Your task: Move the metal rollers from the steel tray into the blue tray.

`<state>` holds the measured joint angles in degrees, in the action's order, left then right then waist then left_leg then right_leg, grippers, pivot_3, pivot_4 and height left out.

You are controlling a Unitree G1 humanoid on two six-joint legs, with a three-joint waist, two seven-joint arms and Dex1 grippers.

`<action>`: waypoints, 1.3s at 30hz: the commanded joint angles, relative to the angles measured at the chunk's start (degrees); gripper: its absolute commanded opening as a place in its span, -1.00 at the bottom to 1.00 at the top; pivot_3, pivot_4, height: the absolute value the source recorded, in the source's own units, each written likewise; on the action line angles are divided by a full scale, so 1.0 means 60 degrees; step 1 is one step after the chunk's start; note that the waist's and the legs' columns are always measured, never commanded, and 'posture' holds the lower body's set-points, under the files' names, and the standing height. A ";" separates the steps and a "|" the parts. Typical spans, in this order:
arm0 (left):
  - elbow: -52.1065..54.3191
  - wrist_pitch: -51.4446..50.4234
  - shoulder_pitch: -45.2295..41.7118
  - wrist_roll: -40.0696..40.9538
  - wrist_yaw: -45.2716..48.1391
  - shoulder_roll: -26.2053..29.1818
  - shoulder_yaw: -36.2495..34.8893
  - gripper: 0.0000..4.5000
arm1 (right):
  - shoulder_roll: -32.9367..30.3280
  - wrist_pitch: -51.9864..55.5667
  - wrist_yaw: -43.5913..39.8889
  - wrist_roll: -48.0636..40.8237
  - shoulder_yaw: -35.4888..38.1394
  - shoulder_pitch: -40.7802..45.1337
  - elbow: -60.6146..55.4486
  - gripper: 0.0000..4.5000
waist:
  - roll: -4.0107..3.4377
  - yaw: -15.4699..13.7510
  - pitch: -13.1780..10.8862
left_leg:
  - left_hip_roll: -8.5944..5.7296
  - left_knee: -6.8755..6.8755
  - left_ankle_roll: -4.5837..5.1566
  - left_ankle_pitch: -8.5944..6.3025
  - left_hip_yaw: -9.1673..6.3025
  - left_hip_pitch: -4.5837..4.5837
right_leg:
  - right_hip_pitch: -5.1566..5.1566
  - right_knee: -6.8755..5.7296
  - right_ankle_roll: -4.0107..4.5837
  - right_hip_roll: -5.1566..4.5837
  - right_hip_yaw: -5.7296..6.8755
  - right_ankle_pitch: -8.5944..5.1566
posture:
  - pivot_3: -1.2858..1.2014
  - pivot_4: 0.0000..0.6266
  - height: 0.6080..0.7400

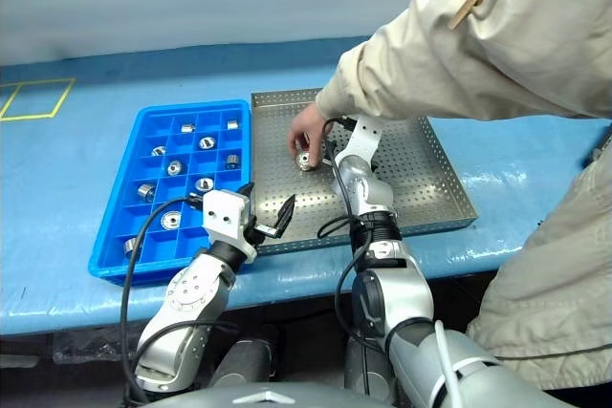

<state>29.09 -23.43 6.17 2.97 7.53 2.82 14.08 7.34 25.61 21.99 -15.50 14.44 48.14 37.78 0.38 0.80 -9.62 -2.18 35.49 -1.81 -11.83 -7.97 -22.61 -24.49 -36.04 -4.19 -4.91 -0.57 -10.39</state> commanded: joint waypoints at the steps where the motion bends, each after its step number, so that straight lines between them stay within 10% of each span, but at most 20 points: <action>1: 0.0097 0.0028 -0.0055 0.0094 0.0020 -0.0079 0.0048 1.00 | 0.0260 0.0044 0.0296 0.0198 -0.0146 -0.0119 -0.0579 0.98 | 0.0000 -0.0009 0.0000 | 0.0000 0.0000 0.0000 0.0000 0.0000 0.0000 | -0.0001 -0.0002 0.0000 0.0000 0.0000 0.0000 | 0.14 -0.52 1.00; 28: 0.0424 0.0051 0.0210 0.0005 -0.0045 0.0048 -0.0105 1.00 | -0.0075 0.0561 -0.4315 0.1659 -0.3916 -0.0960 -0.1436 0.98 | -0.0006 -0.0089 -0.0004 | 0.0043 0.0000 -0.0002 -0.0001 -0.0001 0.0002 | -0.0004 -0.0001 0.0014 0.0049 0.0002 0.0001 | 0.19 -0.52 1.00; 39: 0.0370 0.0073 0.0158 0.0002 0.0014 0.0007 0.0005 1.00 | -0.0384 -0.0613 -0.3926 0.2127 -0.3247 -0.0600 -0.0069 -0.42 | -0.0005 -0.0173 -0.0002 | 0.0052 0.0011 -0.0003 0.0000 -0.0002 0.0008 | 0.0004 -0.0002 0.0022 0.0062 0.0001 0.0007 | 0.18 -0.52 1.00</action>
<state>29.13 -24.30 7.73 2.89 7.52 3.01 13.67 4.94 22.50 -1.58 -3.05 -5.70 43.95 36.40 0.35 -0.24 -9.63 -1.86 35.56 -1.83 -11.84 -7.98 -22.57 -24.46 -36.05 -4.06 -4.55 -0.56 -10.34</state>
